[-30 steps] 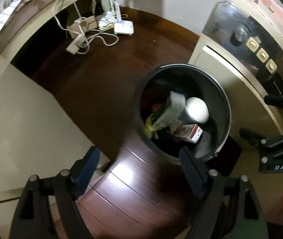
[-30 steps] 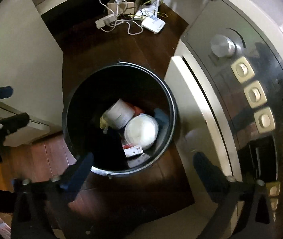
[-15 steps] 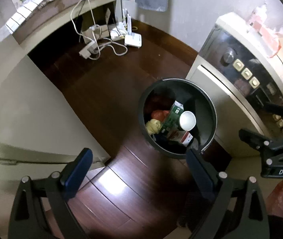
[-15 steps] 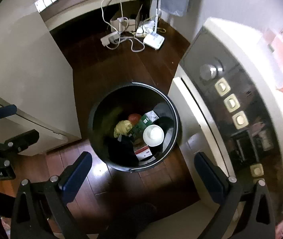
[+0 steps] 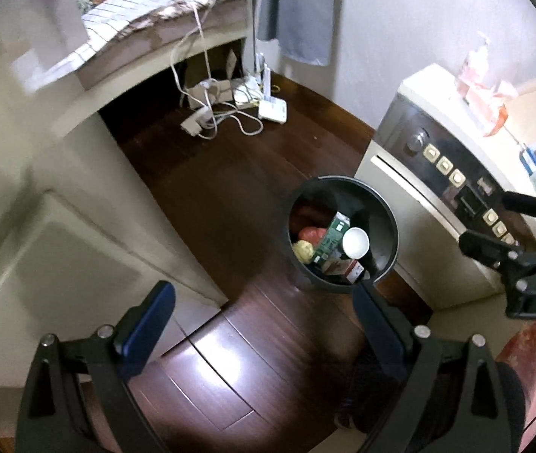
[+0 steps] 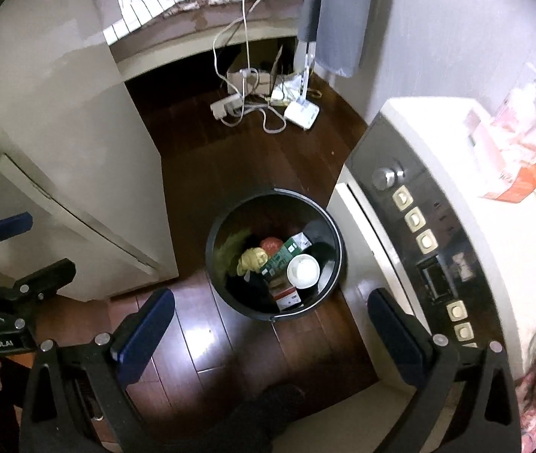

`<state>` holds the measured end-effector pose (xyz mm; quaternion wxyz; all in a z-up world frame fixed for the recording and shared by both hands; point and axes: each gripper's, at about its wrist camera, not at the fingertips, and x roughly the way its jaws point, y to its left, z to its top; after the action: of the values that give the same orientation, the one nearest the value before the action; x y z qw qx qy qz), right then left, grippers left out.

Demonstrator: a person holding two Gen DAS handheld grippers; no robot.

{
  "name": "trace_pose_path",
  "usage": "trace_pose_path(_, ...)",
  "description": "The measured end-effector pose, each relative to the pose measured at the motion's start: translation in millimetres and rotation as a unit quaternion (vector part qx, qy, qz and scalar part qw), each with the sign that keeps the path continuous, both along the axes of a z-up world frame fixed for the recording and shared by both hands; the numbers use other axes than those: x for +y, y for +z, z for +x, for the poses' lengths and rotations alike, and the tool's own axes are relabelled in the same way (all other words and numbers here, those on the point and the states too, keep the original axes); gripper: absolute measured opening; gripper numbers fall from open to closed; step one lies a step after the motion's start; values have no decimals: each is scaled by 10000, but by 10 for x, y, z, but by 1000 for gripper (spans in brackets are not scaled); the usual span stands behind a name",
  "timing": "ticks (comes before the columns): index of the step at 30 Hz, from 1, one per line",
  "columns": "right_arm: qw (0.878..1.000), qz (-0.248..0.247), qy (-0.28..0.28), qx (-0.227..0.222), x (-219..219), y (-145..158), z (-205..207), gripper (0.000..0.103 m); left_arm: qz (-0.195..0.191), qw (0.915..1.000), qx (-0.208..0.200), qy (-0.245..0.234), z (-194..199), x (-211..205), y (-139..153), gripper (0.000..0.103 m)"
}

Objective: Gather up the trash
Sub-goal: 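Move both open tools back to the trash on the bed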

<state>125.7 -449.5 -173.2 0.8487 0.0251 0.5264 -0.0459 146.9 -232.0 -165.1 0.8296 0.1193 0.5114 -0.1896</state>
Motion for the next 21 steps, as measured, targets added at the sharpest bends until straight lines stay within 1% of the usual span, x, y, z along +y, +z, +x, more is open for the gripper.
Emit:
trace_pose_path(4, 9998, -78, 102, -172, 145, 252, -112, 103, -100, 9997, -158, 149, -120, 147, 178, 96)
trace_pose_path(11, 9984, -95, 220, -514, 444, 708, -309, 103, -322, 9966, -623, 435, -346, 516, 590, 96)
trace_pose_path(16, 9955, -137, 455, -821, 788, 1098, -441, 103, -424, 9937, -883, 537, -507, 801, 927, 96)
trace_pose_path(19, 9928, -138, 674, -984, 1025, 1291, -479, 103, -531, 9907, -1072, 654, -578, 1022, 1161, 96)
trace_pose_path(21, 9911, -168, 790, -1062, 1175, 1411, -489, 103, -527, 9892, -1144, 745, -599, 1143, 1282, 96)
